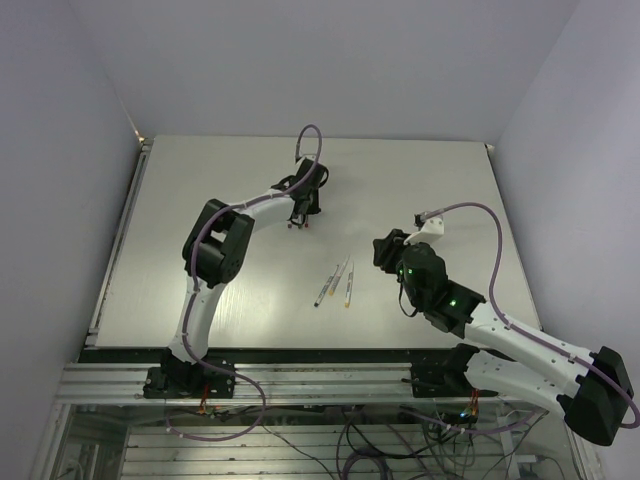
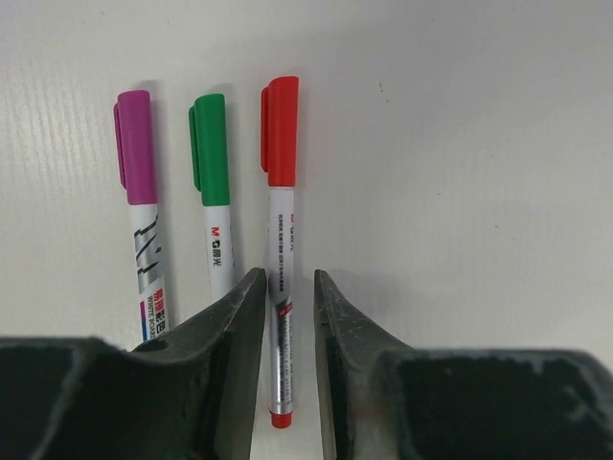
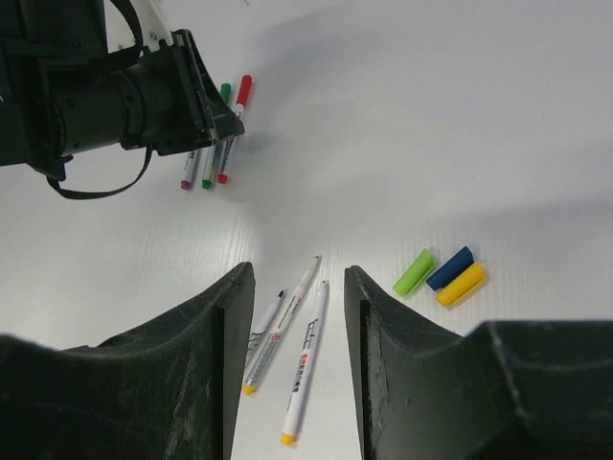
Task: Insert the pens into the pen caps
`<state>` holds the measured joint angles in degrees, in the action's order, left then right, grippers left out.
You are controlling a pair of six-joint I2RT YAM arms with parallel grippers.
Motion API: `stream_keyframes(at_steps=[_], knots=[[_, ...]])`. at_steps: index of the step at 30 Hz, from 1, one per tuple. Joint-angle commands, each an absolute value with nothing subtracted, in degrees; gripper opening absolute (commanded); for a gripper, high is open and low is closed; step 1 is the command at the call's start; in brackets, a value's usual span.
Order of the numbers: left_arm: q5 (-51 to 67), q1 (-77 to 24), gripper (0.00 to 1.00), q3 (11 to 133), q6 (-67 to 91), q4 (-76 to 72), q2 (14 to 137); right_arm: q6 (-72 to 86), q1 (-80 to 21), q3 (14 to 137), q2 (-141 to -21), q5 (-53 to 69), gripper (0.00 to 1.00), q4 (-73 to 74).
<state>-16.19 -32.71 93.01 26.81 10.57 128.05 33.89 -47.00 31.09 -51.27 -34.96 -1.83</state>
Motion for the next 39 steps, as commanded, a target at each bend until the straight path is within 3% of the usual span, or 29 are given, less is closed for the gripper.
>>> stream_keyframes(at_steps=[1, 5, 10, 17, 19, 26, 39], knots=[[-14.5, -32.3, 0.38, 92.7, 26.2, 9.2, 123.8, 34.2, -47.1, 30.4, -50.4, -36.7, 0.42, -2.7], [-15.3, -32.3, 0.43, 92.0, 25.9, 8.9, 121.4, 35.0, -47.2, 30.2, -49.7, -39.6, 0.48, -2.8], [-14.7, -32.3, 0.45, 90.5, 25.6, 8.5, 117.9, 40.1, -47.0, 28.9, -47.5, -44.5, 0.75, -2.4], [-14.5, -34.4, 0.47, 80.9, 23.0, 4.4, 109.3, 37.5, -46.2, 26.9, -43.7, -44.8, 0.79, -5.0], [-16.9, -36.4, 0.47, 76.8, 20.6, 2.1, 106.3, 37.4, -45.7, 27.7, -44.3, -44.8, 0.84, -3.9], [-18.4, -42.5, 0.46, 65.7, 16.9, 0.4, 97.9, 35.6, -45.1, 30.4, -48.7, -48.2, 0.74, -2.0], [-15.1, -49.6, 0.46, 47.4, 17.1, 0.9, 84.0, 43.3, -41.3, 29.6, -51.1, -49.2, 0.68, 3.6]])
